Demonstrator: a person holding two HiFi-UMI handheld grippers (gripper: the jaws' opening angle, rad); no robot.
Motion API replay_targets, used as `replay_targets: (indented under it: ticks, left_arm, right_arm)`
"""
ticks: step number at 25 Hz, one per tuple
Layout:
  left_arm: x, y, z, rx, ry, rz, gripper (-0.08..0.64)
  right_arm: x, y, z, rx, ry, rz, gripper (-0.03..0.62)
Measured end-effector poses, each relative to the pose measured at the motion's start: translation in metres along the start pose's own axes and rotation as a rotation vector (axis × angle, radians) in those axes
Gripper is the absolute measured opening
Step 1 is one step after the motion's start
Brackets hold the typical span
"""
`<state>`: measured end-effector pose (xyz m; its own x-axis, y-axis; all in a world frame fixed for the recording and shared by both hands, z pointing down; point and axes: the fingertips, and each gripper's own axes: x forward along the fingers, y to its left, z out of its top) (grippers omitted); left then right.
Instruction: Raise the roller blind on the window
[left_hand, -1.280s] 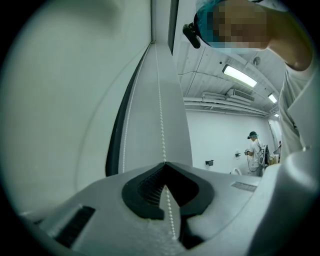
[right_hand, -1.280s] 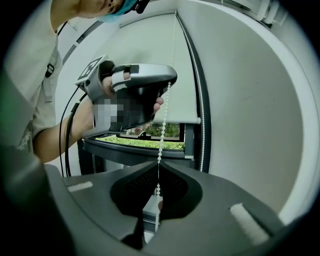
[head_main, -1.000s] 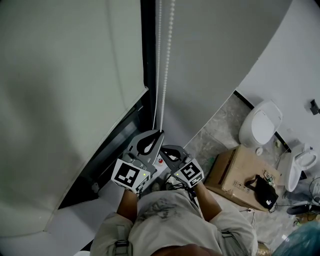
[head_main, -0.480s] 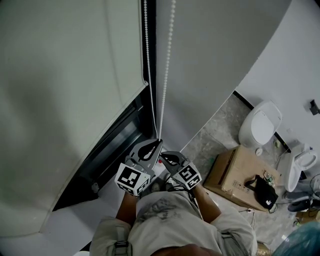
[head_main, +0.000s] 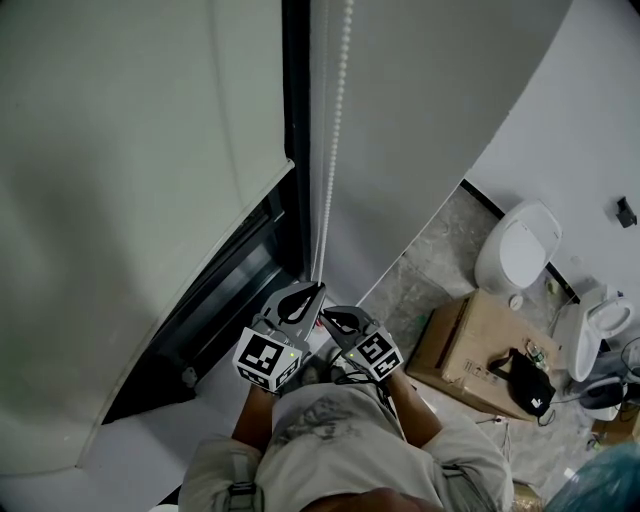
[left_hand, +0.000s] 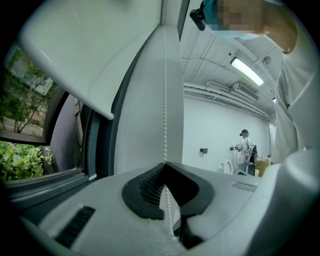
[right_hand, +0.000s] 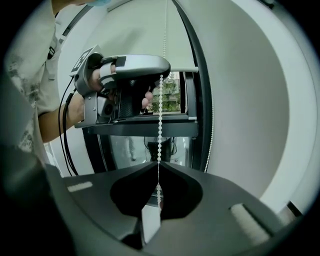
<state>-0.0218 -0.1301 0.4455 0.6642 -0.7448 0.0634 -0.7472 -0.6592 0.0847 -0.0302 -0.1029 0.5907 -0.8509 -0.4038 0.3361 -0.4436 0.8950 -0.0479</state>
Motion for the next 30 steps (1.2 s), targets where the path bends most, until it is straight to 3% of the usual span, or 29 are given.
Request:
replay_targets:
  ticks: [4,7,10,14,20,25,30]
  left_arm:
    - [0.001,-0.002,0.001,0.006,0.002,-0.003,0.009]
    - [0.001,-0.003,0.002,0.007,0.002,-0.004,0.009]
    - [0.001,-0.002,0.001,0.006,0.004,-0.005,0.009]
    - [0.001,-0.002,0.001,0.013,0.006,-0.008,0.009]
    - [0.000,-0.005,0.002,0.014,0.006,-0.009,0.009]
    - [0.001,-0.005,-0.001,0.016,0.004,-0.010,0.009]
    - [0.001,-0.005,0.000,0.015,0.004,-0.008,0.009]
  right_arm:
    - [-0.009,0.001,0.009,-0.017,-0.028,0.005,0.022]
    - [-0.022,0.001,0.031,0.001,-0.092,0.027,0.077]
    - [-0.039,-0.005,0.063,0.003,-0.178,0.020,0.087]
    - [-0.070,-0.014,0.129,0.000,-0.334,0.000,0.087]
    - [-0.104,-0.013,0.243,-0.097,-0.554,0.033,0.096]
    - [-0.104,-0.010,0.293,-0.153,-0.608,0.072,0.101]
    - [-0.096,-0.014,0.312,-0.163,-0.593,0.084,0.095]
